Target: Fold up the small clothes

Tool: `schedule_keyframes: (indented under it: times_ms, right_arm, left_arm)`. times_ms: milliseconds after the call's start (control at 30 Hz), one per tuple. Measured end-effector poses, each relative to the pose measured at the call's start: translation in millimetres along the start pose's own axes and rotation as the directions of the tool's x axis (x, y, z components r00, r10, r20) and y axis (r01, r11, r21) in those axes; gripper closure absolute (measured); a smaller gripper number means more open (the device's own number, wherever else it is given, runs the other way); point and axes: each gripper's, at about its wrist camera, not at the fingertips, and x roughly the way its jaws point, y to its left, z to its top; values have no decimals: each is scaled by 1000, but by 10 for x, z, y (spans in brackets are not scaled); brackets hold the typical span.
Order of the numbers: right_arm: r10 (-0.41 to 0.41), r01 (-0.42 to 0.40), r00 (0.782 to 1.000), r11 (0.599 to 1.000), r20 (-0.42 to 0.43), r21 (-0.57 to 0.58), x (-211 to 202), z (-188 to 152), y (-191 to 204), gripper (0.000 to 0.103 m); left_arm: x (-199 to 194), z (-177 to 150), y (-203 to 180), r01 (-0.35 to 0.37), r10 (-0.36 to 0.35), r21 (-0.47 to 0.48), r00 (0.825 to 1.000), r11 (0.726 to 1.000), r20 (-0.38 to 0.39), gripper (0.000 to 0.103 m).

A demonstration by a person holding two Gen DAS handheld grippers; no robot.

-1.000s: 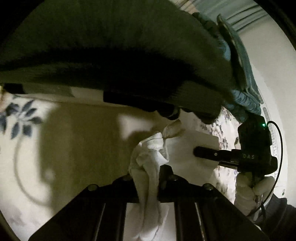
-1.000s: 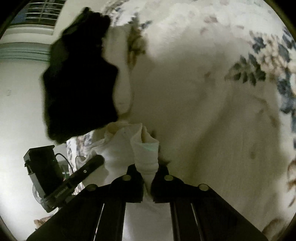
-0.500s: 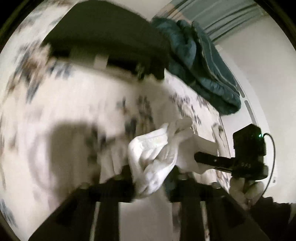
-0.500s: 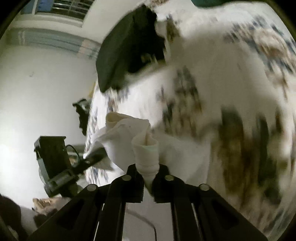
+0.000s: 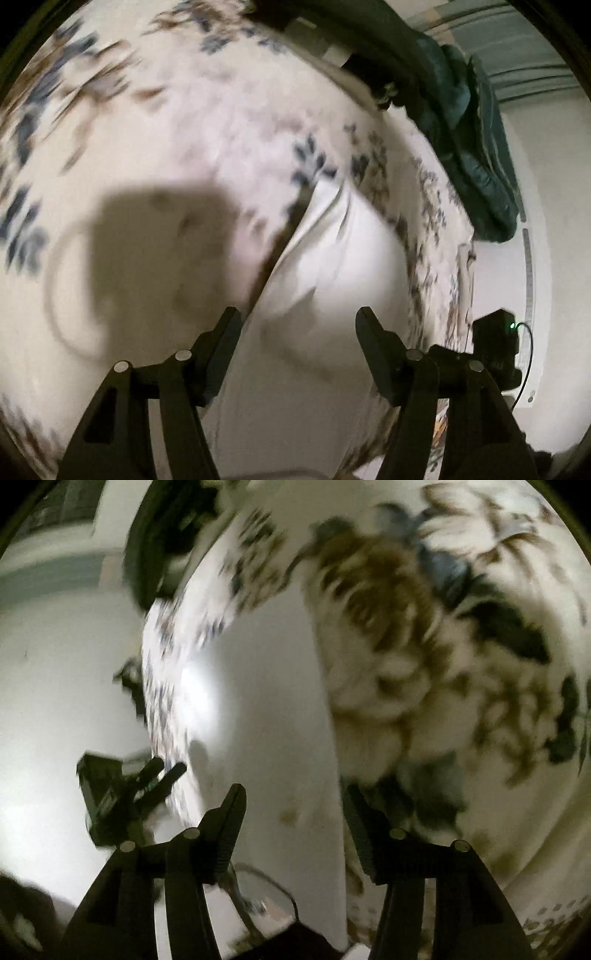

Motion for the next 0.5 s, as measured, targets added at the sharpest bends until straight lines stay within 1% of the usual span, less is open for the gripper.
schedule_keyframes:
  times_ms: [33, 100, 133, 167, 200, 233, 267, 300, 333, 367, 433, 500]
  right_arm:
    - [-1, 0, 1000, 1000, 18, 30, 22, 58, -33, 46]
    - [-17, 14, 999, 996, 32, 89, 105, 138, -80, 46]
    - [-20, 17, 999, 996, 32, 91, 163, 145, -74, 46]
    - [-48, 46, 999, 995, 20, 83, 233, 138, -55, 46]
    - [-118, 119, 993, 991, -20, 55, 360, 109, -19, 46]
    - [-170, 171, 985, 984, -37, 40, 449, 85, 2, 46]
    - [-211, 213, 976, 977, -51, 25, 508, 32, 18, 46]
    - [-240, 242, 969, 970, -63, 15, 559, -21, 35, 46]
    - [-252, 253, 966, 967, -65, 20, 569, -70, 57, 46]
    - [-242, 244, 968, 969, -62, 38, 531, -125, 57, 46]
    - [-187, 190, 981, 978, -48, 90, 390, -267, 45, 46]
    - [-148, 152, 988, 981, -40, 122, 242, -434, 37, 46]
  left_arm:
    - [86, 88, -22, -22, 22, 13, 1000, 1000, 2, 41]
    - [270, 196, -70, -39, 40, 39, 999, 998, -10, 41]
    - [381, 231, -99, -72, 74, 51, 997, 996, -25, 41]
    - [463, 230, -98, -73, 76, 67, 996, 995, -43, 41]
    - [558, 217, -108, -93, 99, 85, 993, 992, -69, 41]
    - [624, 175, -107, -123, 133, 106, 987, 987, -90, 41]
    - [659, 132, -112, -120, 132, 118, 985, 986, -106, 41]
    - [657, 75, -103, -114, 129, 124, 984, 986, -121, 41]
    - [612, 14, -97, -111, 127, 127, 983, 986, -130, 41]
    - [541, -39, -98, -99, 116, 128, 984, 987, -133, 41]
    - [300, -169, -98, -87, 103, 125, 987, 988, -125, 41]
    - [54, -313, -57, -69, 82, 108, 990, 992, -115, 41]
